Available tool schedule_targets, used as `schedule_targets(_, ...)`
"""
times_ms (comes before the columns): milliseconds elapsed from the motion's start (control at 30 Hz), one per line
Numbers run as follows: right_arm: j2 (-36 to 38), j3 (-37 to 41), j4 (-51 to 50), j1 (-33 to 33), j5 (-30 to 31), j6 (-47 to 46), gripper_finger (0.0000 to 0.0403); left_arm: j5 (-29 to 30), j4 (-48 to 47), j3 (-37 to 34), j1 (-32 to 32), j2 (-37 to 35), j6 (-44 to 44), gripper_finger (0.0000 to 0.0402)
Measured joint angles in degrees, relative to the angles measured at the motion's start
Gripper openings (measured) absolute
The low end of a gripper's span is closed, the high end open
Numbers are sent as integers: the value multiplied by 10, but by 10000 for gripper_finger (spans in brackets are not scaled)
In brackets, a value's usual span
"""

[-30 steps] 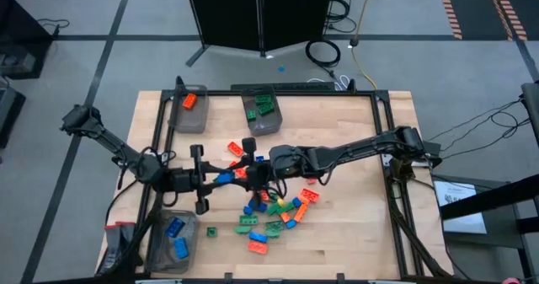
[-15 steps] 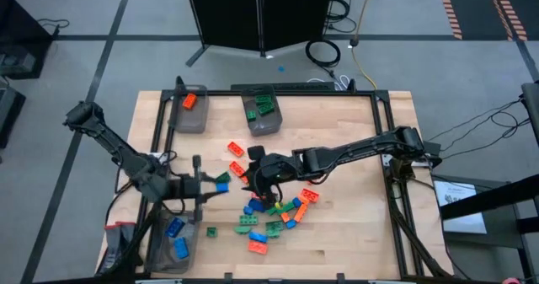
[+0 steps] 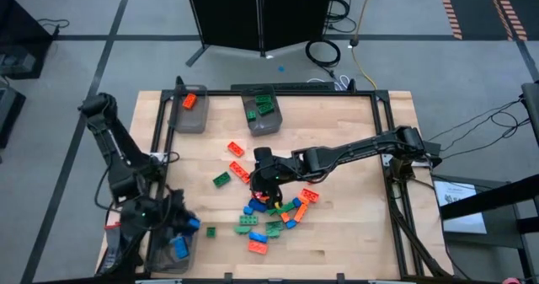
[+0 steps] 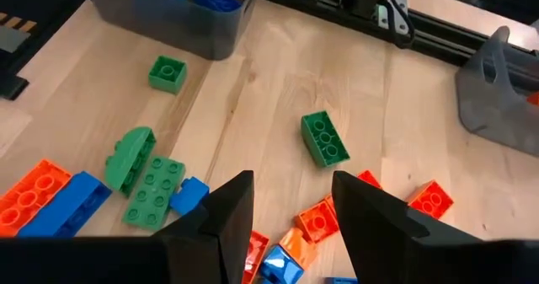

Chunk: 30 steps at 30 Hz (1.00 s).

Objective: Sort blocks
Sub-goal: Put the blue game piece into the bottom left black transparent bin

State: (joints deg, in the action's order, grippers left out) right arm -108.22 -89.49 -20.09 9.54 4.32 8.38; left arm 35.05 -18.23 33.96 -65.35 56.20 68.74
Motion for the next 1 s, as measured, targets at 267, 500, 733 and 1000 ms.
schedule_targets(267, 0, 0, 1, 1, -8, -10, 160, -101, -136, -4, -69, 0, 128, 91)
schedule_targets(500, 0, 0, -41, 0, -38, -44, 162, -154, -156, -8, -83, 0, 120, 137)
schedule_targets(733, -23, 0, -105, -21, -25, -63, 191, -163, -157, -8, -83, 0, 115, 217)
schedule_targets(1000, -64, 8, -332, -54, 18, -140, 217, -129, -155, -8, -78, 0, 120, 268)
